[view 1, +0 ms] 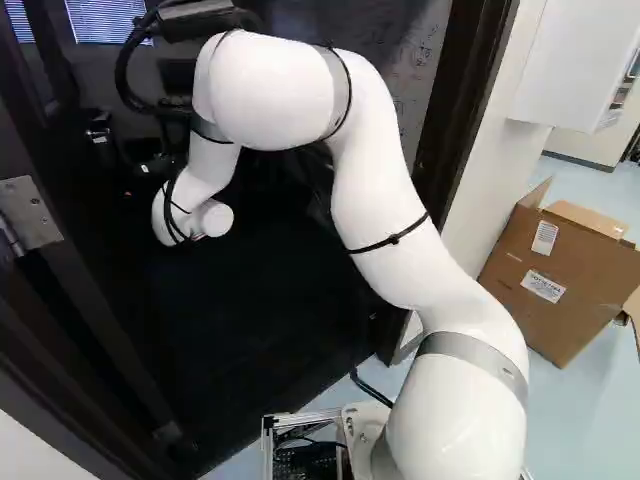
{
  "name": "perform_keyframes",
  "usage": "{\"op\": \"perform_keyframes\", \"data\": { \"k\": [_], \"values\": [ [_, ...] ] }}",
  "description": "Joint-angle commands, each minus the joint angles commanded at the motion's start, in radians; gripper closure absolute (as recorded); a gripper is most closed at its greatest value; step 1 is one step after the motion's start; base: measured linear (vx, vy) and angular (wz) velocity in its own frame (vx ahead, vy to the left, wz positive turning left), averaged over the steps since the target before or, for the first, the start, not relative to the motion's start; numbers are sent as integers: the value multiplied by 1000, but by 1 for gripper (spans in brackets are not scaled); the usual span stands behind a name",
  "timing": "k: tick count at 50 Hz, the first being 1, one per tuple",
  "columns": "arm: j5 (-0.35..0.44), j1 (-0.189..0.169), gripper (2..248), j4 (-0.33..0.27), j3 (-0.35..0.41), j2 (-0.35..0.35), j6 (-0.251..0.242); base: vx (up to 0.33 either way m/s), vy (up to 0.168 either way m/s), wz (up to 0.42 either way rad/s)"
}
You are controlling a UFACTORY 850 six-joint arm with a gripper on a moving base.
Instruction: Open the door and move inside
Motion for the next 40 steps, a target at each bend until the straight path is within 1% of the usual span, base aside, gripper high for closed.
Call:
{"op": "perform_keyframes", "data": {
  "k": [8, 15, 30, 40],
  "values": [
    [0, 10, 3, -7, 42, 31, 0, 0, 0, 0],
    [0, 15, 3, -8, 56, 41, 0, 0, 0, 0],
    [0, 17, 3, -8, 59, 43, 0, 0, 0, 0],
    [0, 24, 3, -8, 39, 28, 0, 0, 0, 0]
  ]
}}
